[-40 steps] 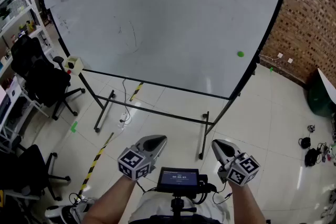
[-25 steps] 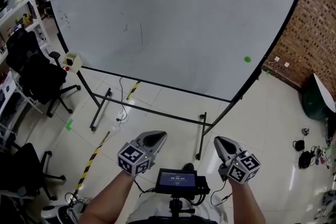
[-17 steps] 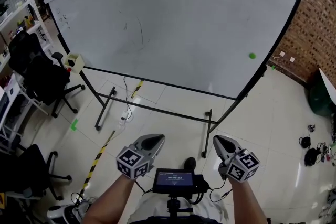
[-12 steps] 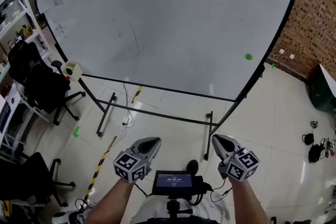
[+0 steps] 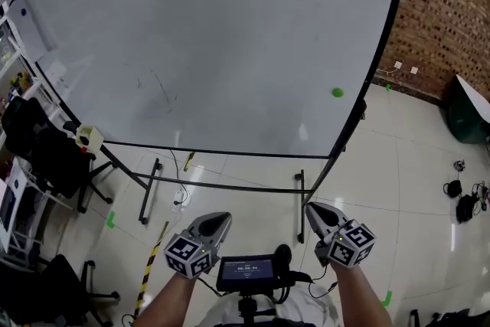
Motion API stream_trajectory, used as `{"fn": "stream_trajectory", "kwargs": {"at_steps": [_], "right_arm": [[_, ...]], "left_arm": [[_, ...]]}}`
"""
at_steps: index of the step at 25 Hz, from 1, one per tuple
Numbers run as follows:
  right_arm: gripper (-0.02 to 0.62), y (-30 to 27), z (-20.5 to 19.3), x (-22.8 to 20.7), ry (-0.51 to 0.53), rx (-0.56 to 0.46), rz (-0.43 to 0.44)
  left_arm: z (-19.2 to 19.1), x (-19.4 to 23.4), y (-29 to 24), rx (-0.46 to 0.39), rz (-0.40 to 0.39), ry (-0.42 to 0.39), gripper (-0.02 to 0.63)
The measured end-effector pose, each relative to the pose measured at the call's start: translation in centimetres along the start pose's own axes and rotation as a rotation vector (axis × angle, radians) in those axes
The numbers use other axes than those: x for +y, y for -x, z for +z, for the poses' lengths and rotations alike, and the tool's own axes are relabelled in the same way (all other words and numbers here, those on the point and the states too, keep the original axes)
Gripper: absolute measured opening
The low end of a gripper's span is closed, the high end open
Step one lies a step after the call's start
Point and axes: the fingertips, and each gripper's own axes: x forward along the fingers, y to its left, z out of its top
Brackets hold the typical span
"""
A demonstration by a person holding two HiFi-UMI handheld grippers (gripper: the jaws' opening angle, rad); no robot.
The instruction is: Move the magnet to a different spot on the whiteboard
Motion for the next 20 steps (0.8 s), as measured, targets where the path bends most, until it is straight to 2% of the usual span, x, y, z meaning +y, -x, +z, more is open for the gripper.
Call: {"fn": "stream_trajectory", "kwargs": {"at_steps": [7,12,17,20], "right_arm": [[0.023,-0.7,1.2,-4.7,-0.013,-0.012,-0.015],[0.023,-0.6,2.9,-7.7,0.032,-0.016,-0.033],[0.023,-1.1,5.1,-10.0,0.094,-0.009,-0.043],[0.023,-1.6,5.9,-11.0,0.158,0.017,-0.041]], "left_arm": [[1.5,0.8,-3.7,-0.001,-0.009,0.036,0.032],[3.3,0.2,-7.1,-0.012,-0.04,0.008,0.032],[4.6,-1.9,-10.5,-0.014,-0.13,-0.065,0.032],[5.0,-2.2,-12.4,-0.018,-0.151,-0.072,0.033]]}}
